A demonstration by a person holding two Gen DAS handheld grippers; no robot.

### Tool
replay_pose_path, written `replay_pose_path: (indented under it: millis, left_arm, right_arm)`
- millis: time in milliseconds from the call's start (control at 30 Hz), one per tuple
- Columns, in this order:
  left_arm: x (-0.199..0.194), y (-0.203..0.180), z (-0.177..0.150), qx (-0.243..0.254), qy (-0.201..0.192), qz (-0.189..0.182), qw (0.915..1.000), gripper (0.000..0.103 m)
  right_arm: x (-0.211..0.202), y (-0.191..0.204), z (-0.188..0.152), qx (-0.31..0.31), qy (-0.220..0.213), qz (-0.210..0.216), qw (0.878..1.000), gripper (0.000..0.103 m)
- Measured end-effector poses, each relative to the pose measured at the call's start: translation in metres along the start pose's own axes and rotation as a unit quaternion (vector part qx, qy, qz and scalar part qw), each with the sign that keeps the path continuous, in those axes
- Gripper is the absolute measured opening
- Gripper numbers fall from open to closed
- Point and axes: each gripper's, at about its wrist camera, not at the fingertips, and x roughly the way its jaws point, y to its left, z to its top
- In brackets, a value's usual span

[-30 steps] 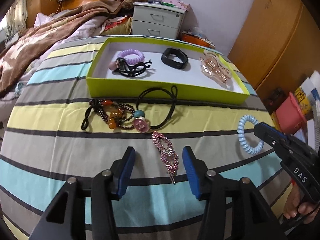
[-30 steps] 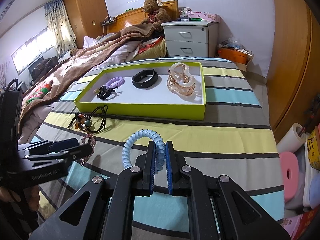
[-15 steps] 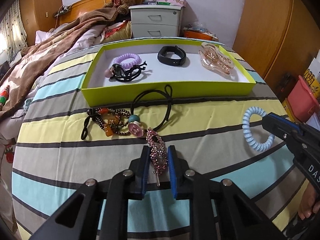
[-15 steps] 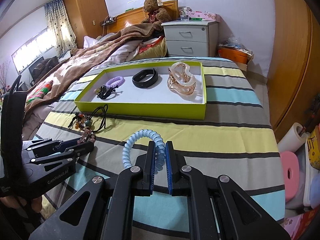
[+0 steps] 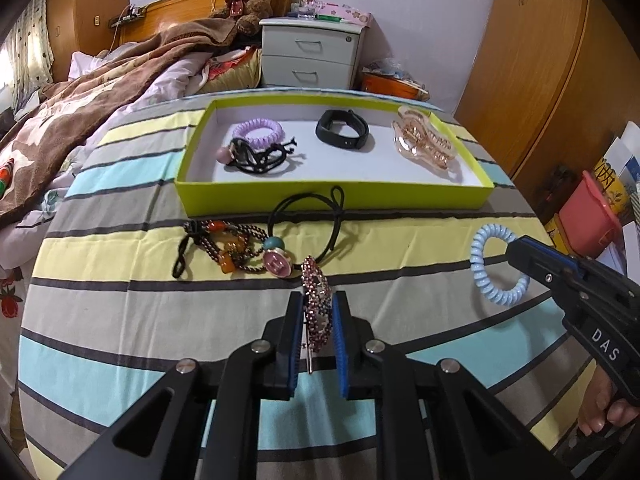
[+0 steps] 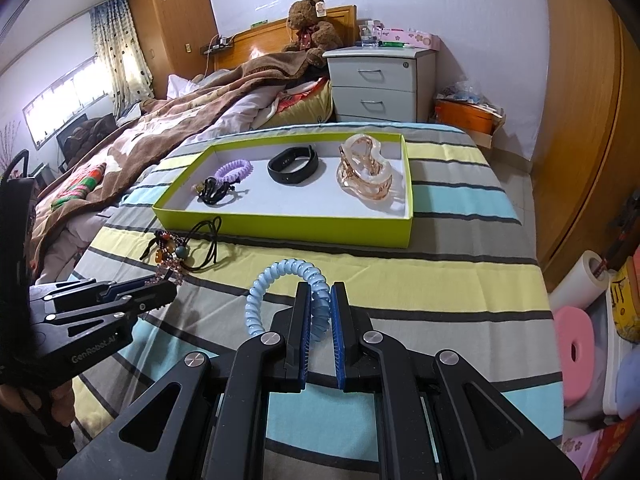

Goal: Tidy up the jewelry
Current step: 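Carry the pink clip with the left tool while the right tool carries the blue coil to the box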

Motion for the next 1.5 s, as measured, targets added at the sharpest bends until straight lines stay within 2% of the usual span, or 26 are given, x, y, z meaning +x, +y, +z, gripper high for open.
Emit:
replay_pose_path:
  millis: [333, 700, 1100, 1500]
  left_arm:
    - [-0.023, 0.009, 0.021, -0.004, -0.03, -0.009, 0.9995, 0.015]
    - [-0.027, 0.021, 0.071, -0.004, -0.055, -0.026, 0.9981, 0.015]
    - [0.022, 0.012, 0.111, 0.001, -0.021, -0.076, 0.9969, 0.015]
    - [0.064, 0.006, 0.113, 0.0, 0.015, -0.085, 0.9963, 0.015]
  right_arm:
    - [-0.012, 0.004, 0.019, -0.005, -0.018, -0.006, 1.0, 0.01]
    - [-0.002, 0.001, 0.058, -0.001, -0.026, -0.005, 1.0, 0.01]
    - [0.049, -0.012, 0.087, -0.005, 0.003, -0.021, 1.0, 0.01]
    - [0.088, -0.021, 0.083, -0.013, 0.04, -0.025, 0.999, 0.01]
